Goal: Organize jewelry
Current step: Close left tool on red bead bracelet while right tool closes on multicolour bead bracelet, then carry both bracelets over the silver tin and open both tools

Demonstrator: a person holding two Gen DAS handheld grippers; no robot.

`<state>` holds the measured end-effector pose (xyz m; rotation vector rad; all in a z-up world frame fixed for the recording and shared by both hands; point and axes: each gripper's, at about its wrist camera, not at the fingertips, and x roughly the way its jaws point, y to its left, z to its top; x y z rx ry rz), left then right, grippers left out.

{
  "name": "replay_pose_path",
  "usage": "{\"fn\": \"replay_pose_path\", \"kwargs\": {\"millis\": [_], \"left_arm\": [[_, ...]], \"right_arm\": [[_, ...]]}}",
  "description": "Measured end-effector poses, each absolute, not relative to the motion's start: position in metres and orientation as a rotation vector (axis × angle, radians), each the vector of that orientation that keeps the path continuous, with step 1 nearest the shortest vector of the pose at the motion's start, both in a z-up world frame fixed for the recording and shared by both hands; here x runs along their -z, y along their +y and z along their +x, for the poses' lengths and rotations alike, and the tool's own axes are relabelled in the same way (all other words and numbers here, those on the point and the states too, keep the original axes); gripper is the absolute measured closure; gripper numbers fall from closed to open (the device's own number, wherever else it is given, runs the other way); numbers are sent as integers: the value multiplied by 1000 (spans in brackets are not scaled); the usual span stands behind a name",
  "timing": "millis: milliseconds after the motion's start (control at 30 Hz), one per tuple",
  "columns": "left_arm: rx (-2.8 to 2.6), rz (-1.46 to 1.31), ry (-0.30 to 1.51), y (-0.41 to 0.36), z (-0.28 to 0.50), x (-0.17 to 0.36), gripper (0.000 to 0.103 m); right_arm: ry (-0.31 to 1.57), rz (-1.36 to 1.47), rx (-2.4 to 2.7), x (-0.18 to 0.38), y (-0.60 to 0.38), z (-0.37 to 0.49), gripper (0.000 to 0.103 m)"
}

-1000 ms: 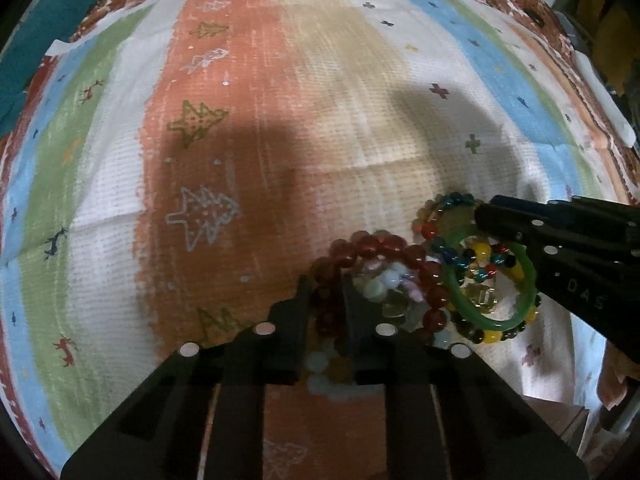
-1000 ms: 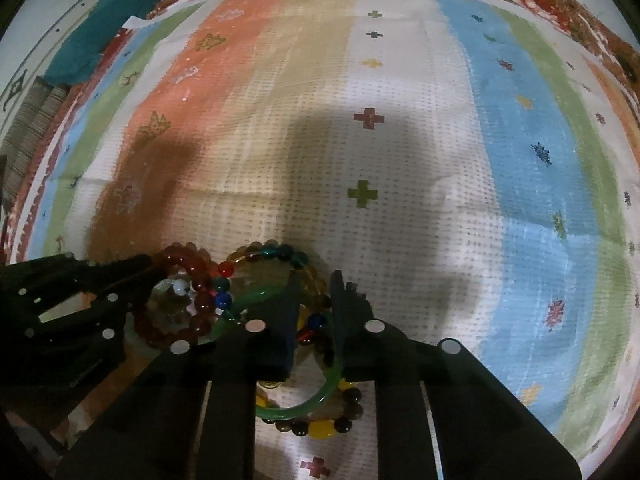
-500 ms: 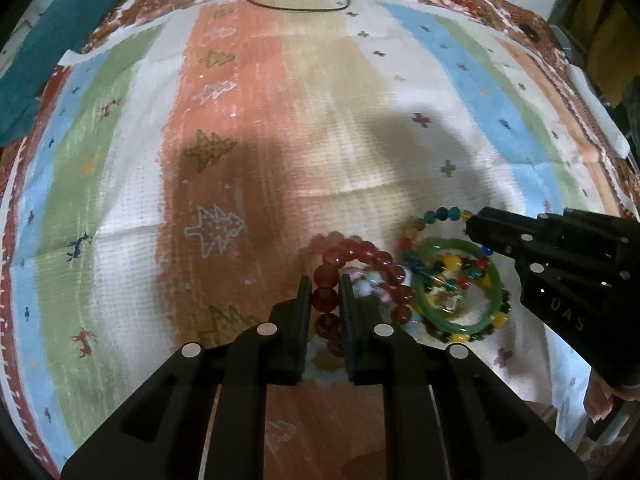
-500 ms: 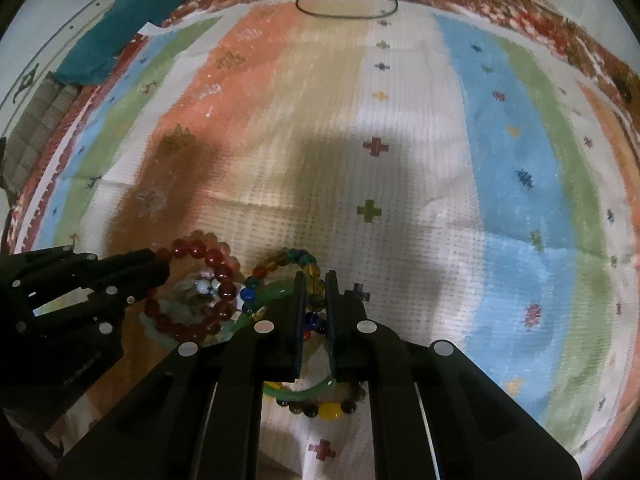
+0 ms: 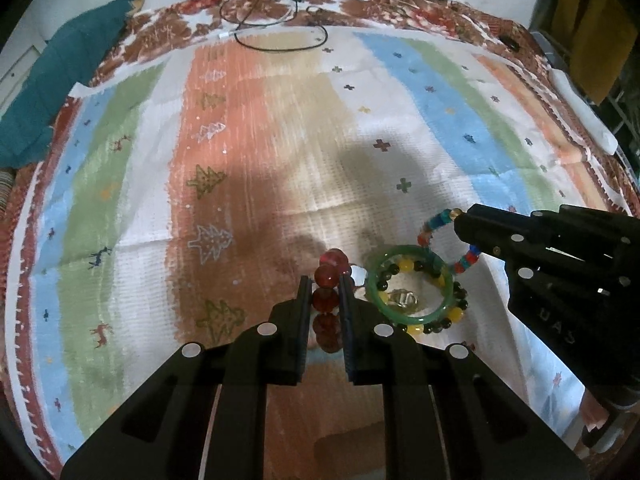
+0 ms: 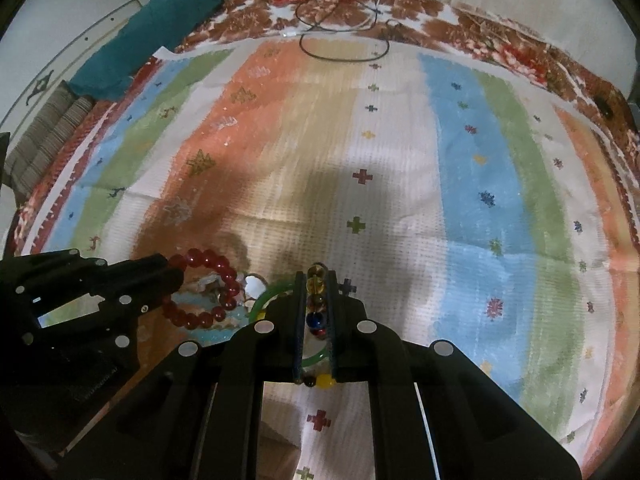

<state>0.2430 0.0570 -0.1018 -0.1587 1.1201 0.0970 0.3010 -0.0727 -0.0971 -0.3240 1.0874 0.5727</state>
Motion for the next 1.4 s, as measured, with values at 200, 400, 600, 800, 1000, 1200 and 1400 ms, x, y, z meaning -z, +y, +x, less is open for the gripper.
{"fn": "replay_pose_path", "kwargs": {"millis": [200,400,600,800,1000,1200,1400], "left_arm": [[-109,-174,1075,56,228,82,90],[-96,-203,1032,56,213,62,90],[-94,-210,1003,50,201,50,90],[-91,-208,985,43,187,42,90],[-80,-207,969,36,176,36,90],[-78,-205,959,31,166,31,90],[-74,-205,949,27,157,28,90]], "right_arm": [[1053,-346,-579,87,-71,284,93],[1006,-376,-575,74,-73,269,93],[962,-383,-556,62,-80,257,93],[929,-404,-535,56,-85,246,93],[906,-393,-542,49,-88,235,93],[893,-384,-560,42,-92,223,93],[882,-375,-578,36,-96,212,93]]}}
